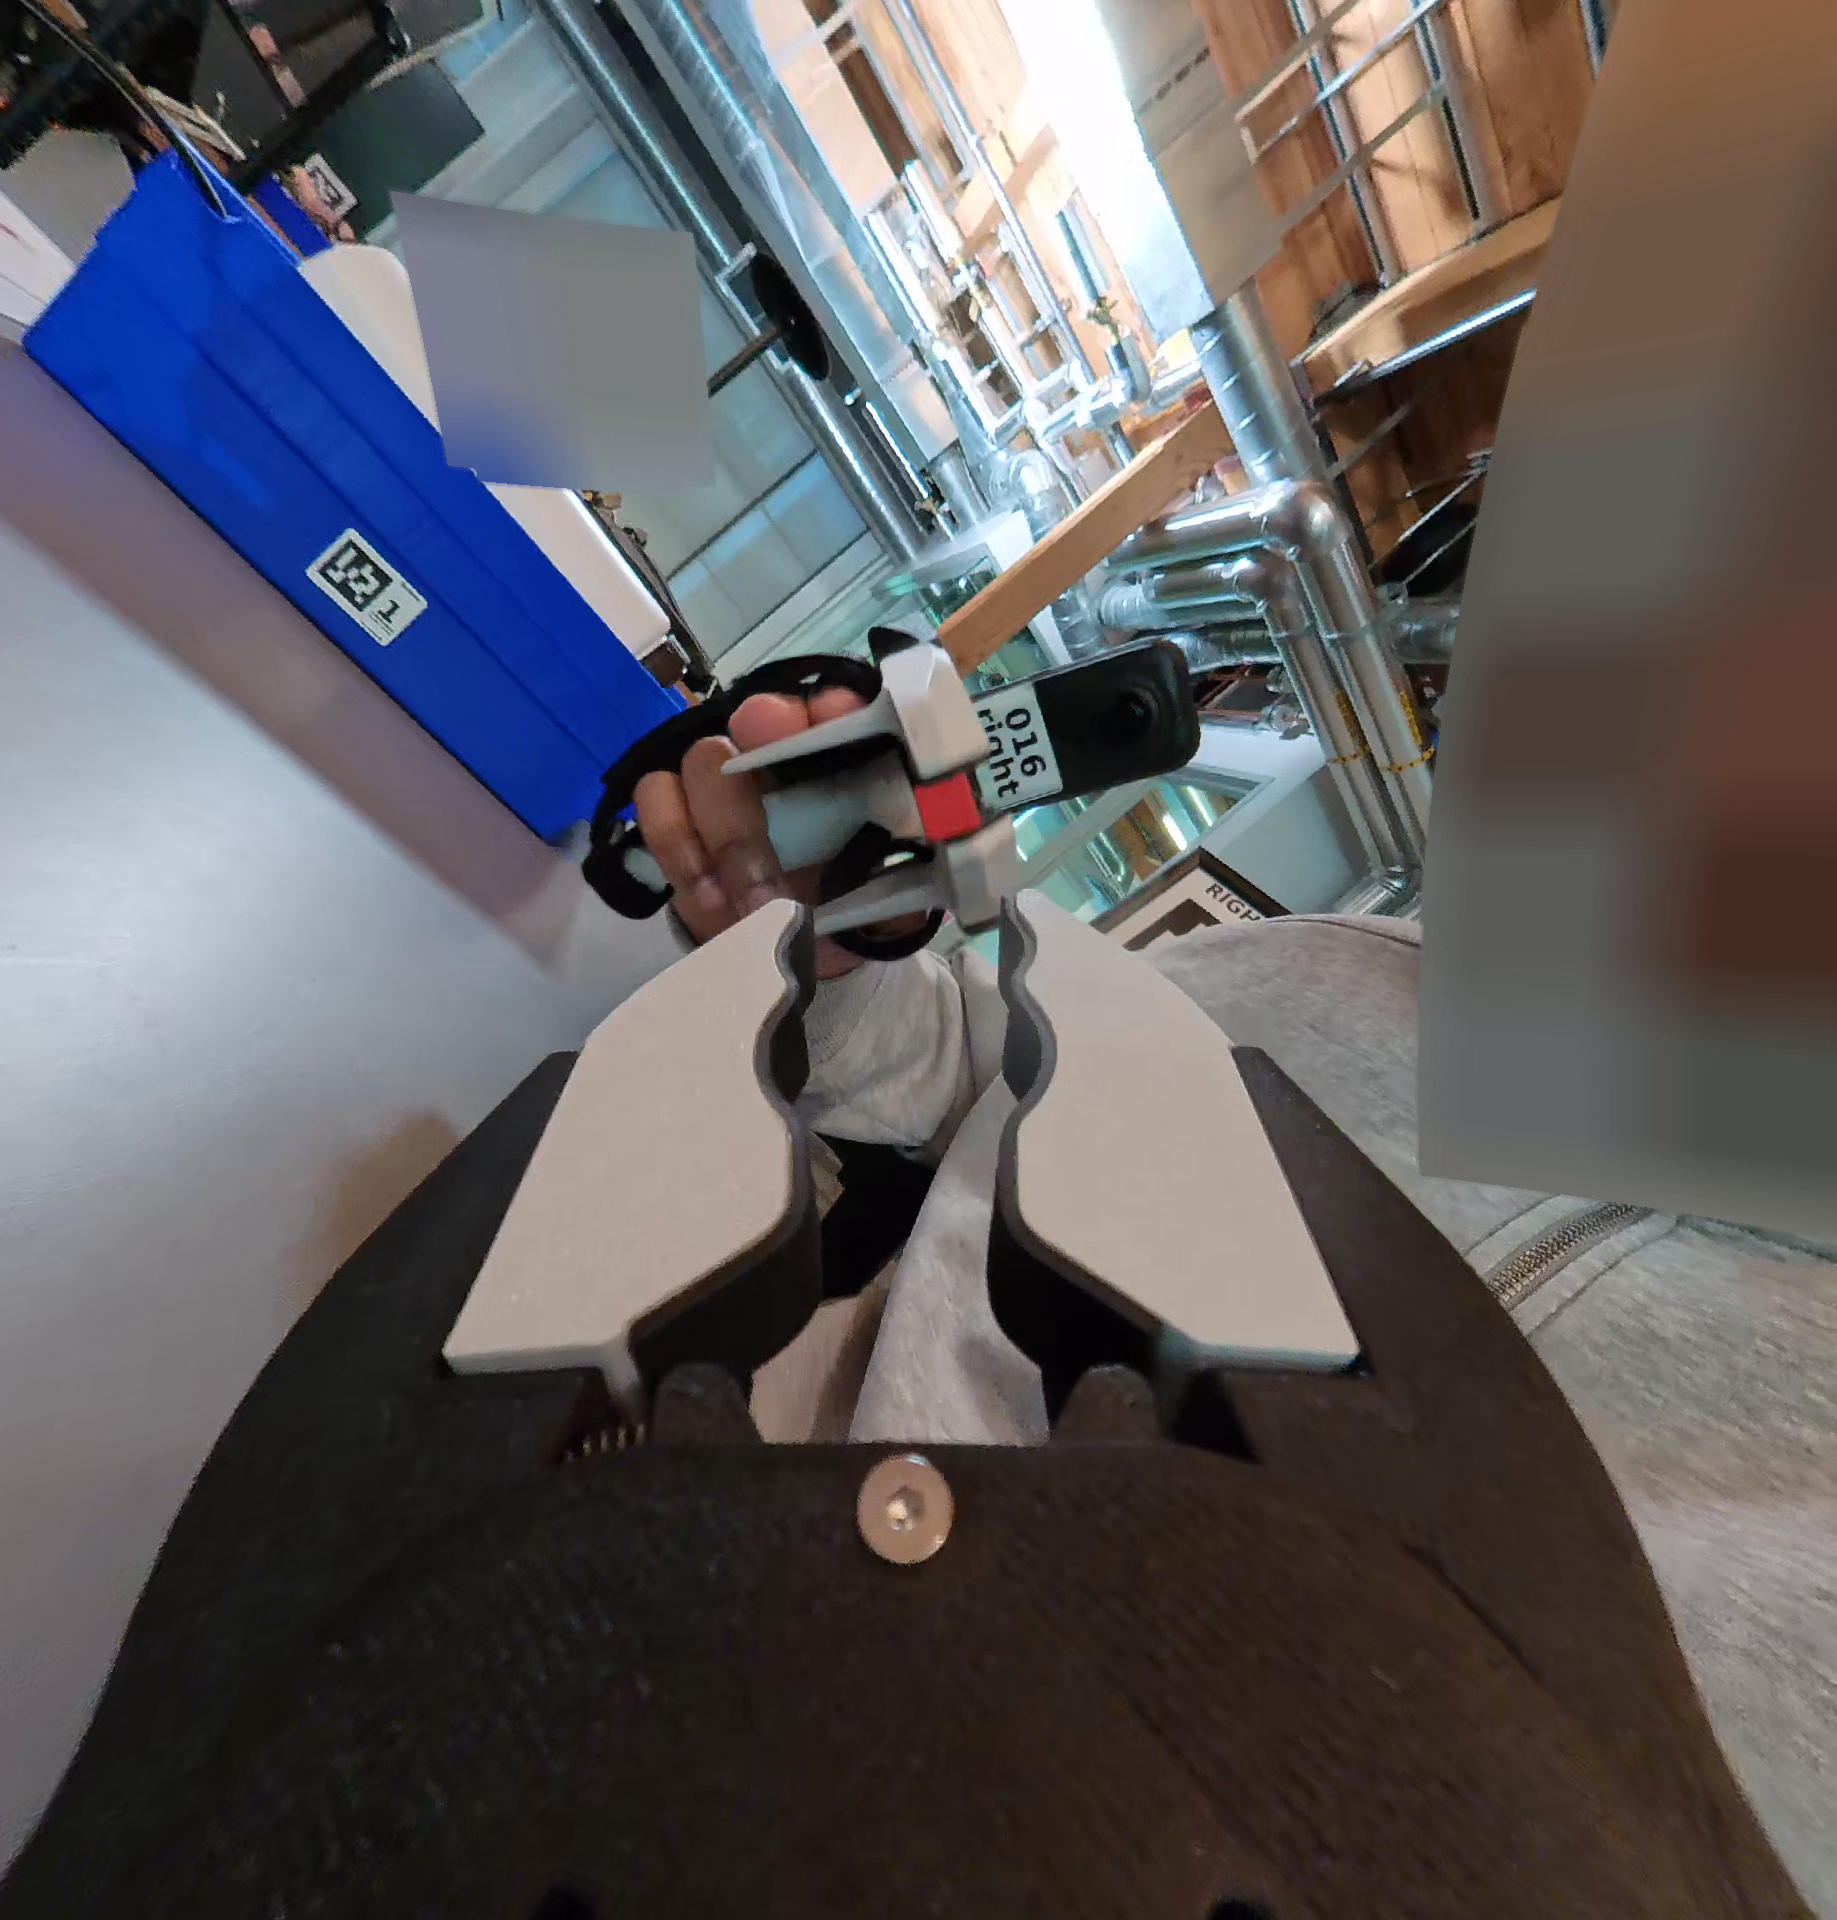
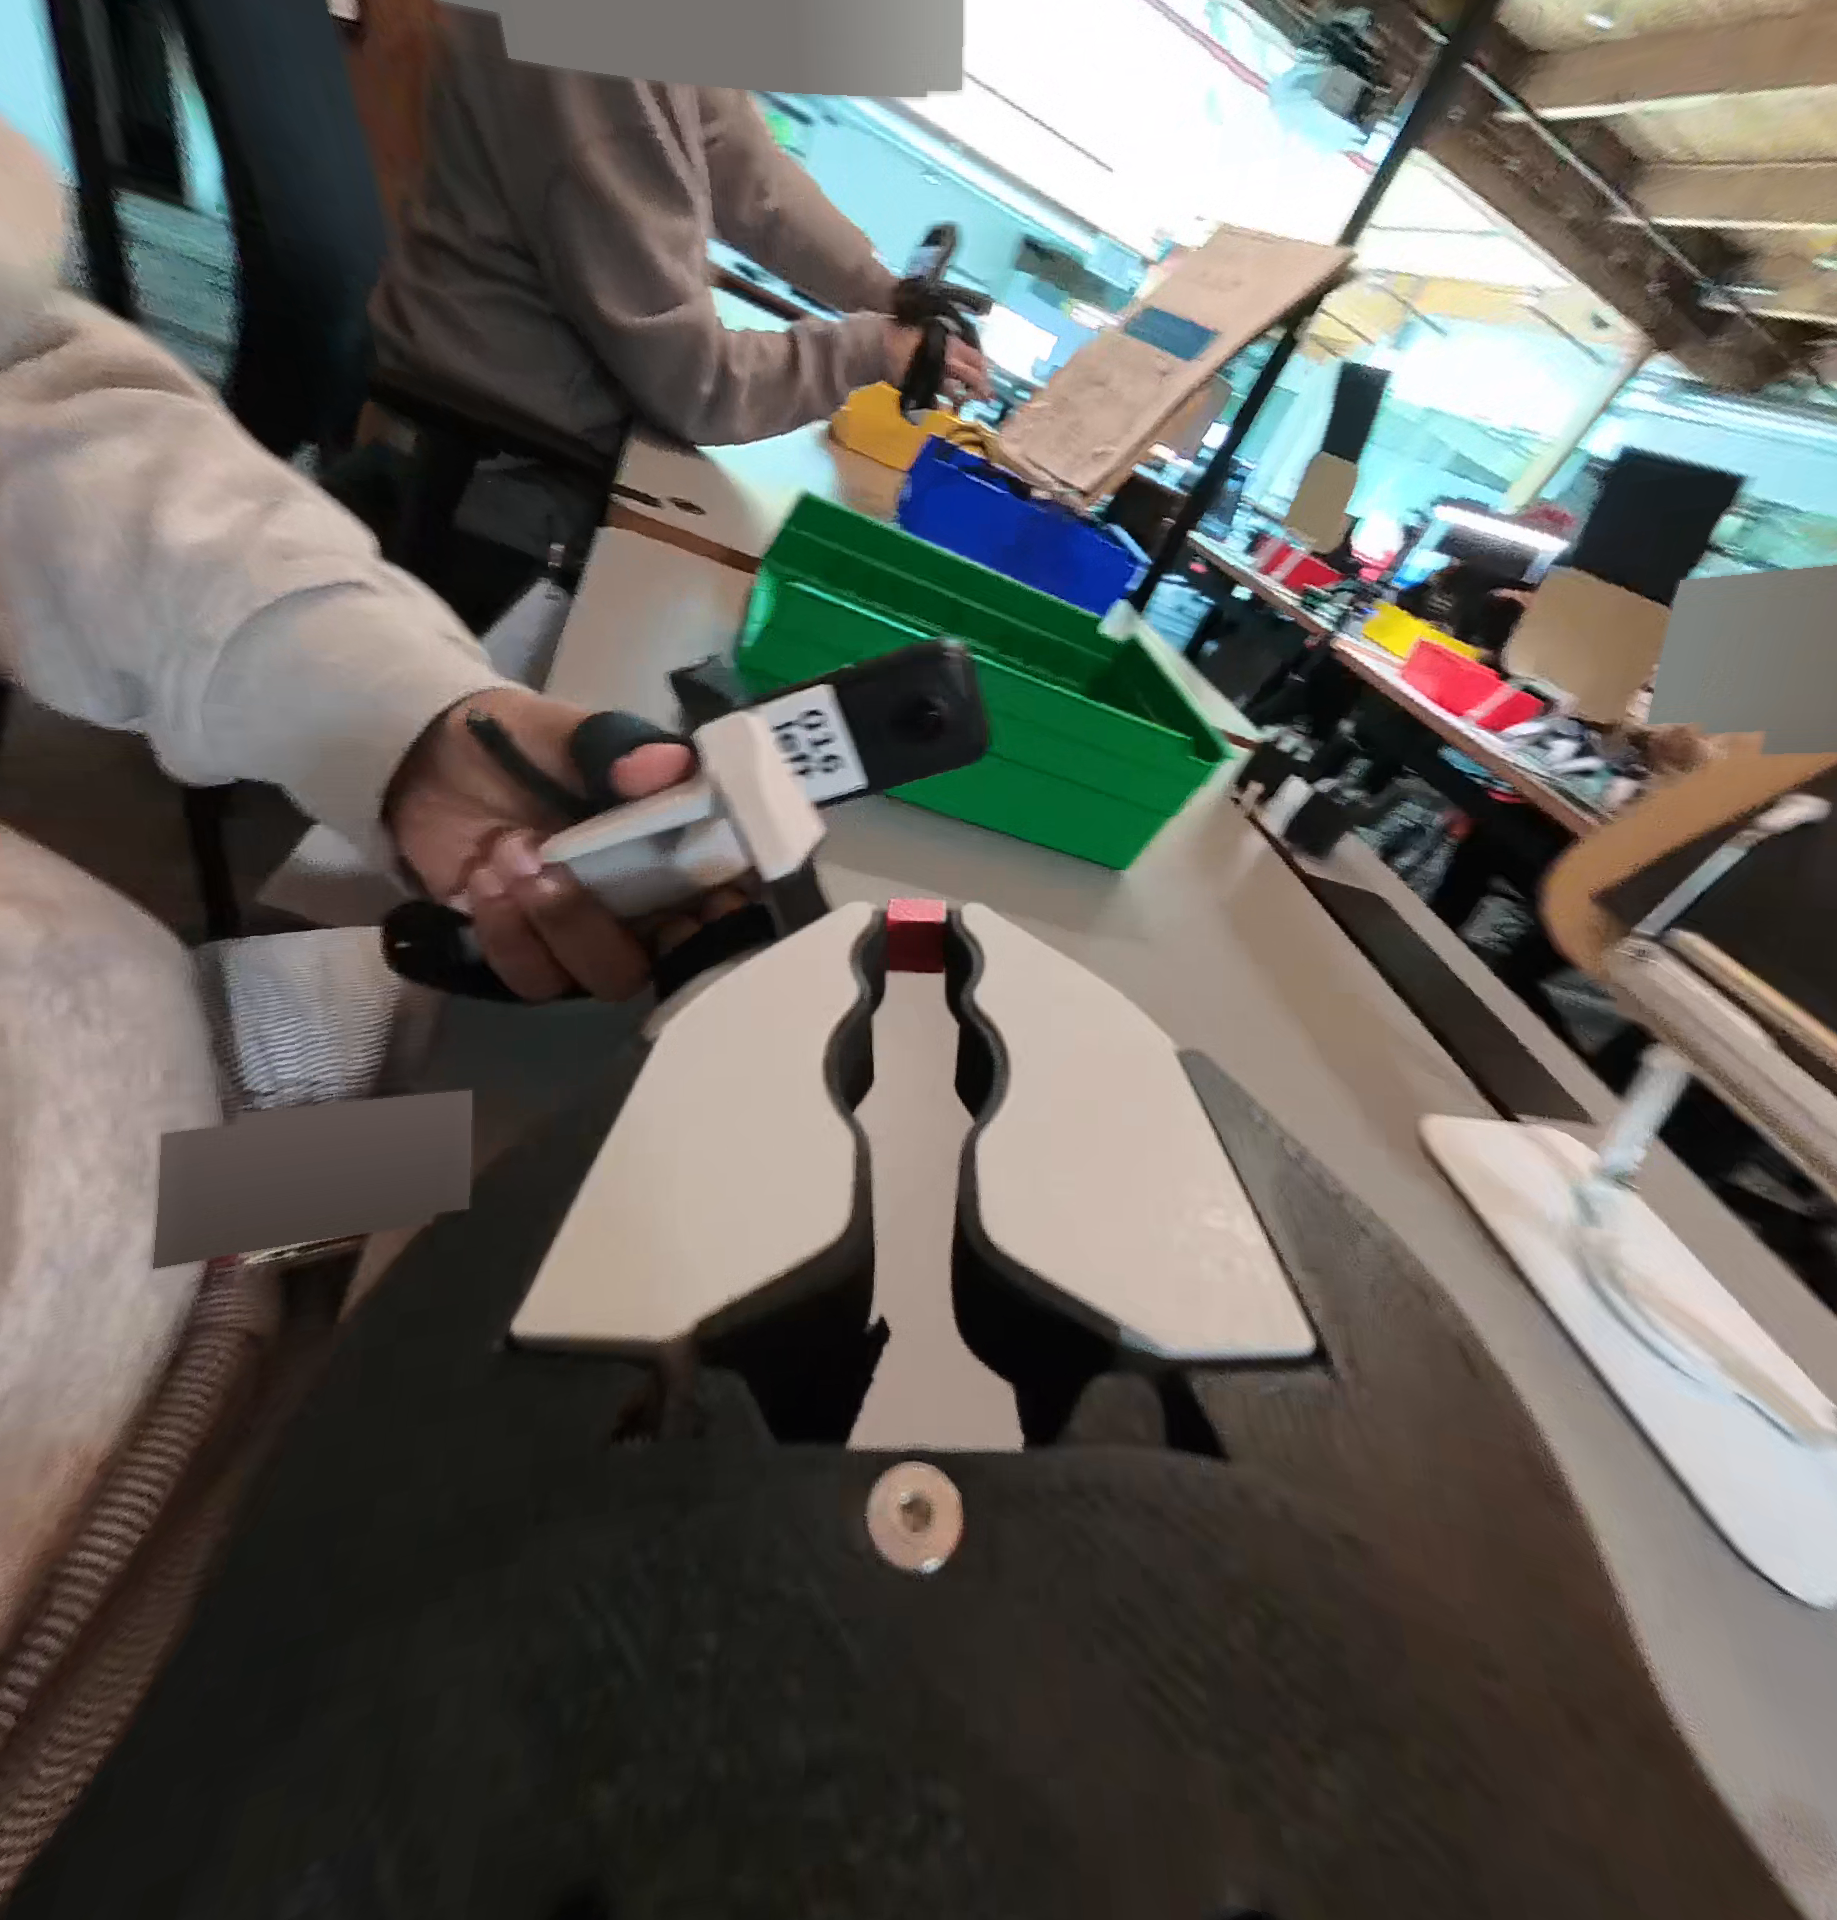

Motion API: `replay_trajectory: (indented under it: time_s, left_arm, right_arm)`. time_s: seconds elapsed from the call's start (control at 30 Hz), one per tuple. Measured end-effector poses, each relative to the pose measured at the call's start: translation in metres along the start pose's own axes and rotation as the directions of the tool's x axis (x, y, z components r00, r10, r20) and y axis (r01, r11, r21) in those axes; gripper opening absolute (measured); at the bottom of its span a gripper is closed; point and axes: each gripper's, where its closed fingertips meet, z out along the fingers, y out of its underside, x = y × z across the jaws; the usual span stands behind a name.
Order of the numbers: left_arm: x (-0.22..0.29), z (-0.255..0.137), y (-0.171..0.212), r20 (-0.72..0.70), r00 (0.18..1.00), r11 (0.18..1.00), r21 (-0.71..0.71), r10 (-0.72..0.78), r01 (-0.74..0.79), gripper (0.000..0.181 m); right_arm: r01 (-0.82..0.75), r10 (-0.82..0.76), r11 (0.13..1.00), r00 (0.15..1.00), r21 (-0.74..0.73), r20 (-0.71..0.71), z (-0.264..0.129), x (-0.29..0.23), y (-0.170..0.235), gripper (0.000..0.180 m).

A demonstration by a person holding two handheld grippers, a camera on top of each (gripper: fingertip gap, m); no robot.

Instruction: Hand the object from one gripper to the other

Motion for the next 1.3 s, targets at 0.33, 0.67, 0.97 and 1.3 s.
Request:
replay_trajectory:
  time_s: [0.33, 0.67, 0.97, 1.3]
  left_arm:
    - [-0.004, 0.004, 0.01, 0.052, 0.994, 0.993, -0.082, 0.095, -0.09, 0.032]
    - [-0.004, 0.017, 0.018, 0.033, 0.995, 0.991, -0.101, 0.092, -0.088, 0.03]
    - [0.0, 0.026, 0.027, 0.031, 0.994, 0.986, -0.13, 0.107, -0.102, 0.029]
    - [-0.004, 0.027, 0.035, 0.04, 0.996, 0.986, -0.152, 0.08, -0.073, 0.028]
  right_arm:
    - [-0.178, 0.014, 0.975, 0.642, -0.131, -0.767, -0.202, 0.142, -0.01, 0.011]
    - [-0.648, 0.082, 0.762, 0.077, 0.013, -0.994, -0.436, 0.119, 0.096, 0.011]
    - [-0.75, 0.054, 0.661, 0.071, -0.017, -0.996, -0.434, 0.114, 0.148, 0.032]
    - [-0.4, 0.095, 0.915, 0.32, -0.043, -0.943, -0.331, 0.132, 0.027, 0.043]
